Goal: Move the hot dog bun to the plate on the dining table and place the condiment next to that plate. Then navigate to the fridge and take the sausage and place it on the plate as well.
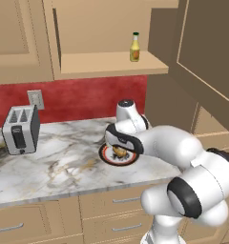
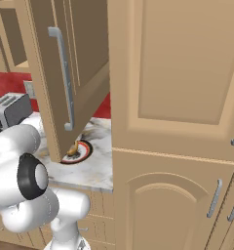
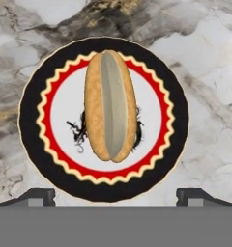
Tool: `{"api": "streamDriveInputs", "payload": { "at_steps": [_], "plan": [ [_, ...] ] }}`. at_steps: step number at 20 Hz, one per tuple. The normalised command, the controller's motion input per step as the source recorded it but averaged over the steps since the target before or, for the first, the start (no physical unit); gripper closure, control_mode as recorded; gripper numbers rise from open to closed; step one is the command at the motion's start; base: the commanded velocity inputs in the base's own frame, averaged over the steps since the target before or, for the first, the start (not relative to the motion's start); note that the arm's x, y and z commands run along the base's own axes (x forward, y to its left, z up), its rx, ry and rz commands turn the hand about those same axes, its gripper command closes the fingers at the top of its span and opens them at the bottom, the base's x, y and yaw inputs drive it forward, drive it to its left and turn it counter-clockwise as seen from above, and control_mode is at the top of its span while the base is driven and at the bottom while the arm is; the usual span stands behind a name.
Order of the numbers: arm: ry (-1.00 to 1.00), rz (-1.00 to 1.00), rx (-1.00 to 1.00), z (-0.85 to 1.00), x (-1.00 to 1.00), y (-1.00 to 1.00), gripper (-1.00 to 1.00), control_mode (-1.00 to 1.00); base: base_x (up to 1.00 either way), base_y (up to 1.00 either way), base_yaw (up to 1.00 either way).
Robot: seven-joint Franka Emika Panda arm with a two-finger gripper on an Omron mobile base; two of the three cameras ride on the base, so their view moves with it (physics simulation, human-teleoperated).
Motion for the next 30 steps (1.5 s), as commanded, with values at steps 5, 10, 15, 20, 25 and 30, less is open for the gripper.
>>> {"api": "streamDriveInputs", "payload": {
  "at_steps": [5, 10, 15, 20, 25, 30],
  "plan": [
    [0.04, -0.01, 0.0, -0.11, 0.32, 0.0, -1.0, -1.0, 0.0, 0.0, 0.0],
    [0.02, -0.01, 0.0, -0.14, 0.23, 0.0, -1.0, -1.0, 0.0, 0.0, 0.0],
    [0.0, 0.0, 0.0, -0.21, 0.06, 0.0, -1.0, -1.0, 0.0, 0.0, 0.0],
    [0.0, 0.0, 0.0, -0.24, 0.0, 0.0, -1.0, -1.0, 0.0, 0.0, 0.0],
    [0.0, 0.0, 0.0, -0.26, 0.0, 0.0, -1.0, -1.0, 0.0, 0.0, 0.0],
    [-0.01, 0.0, 0.0, -0.21, 0.0, 0.0, -1.0, -1.0, 0.0, 0.0, 0.0]
  ]
}}
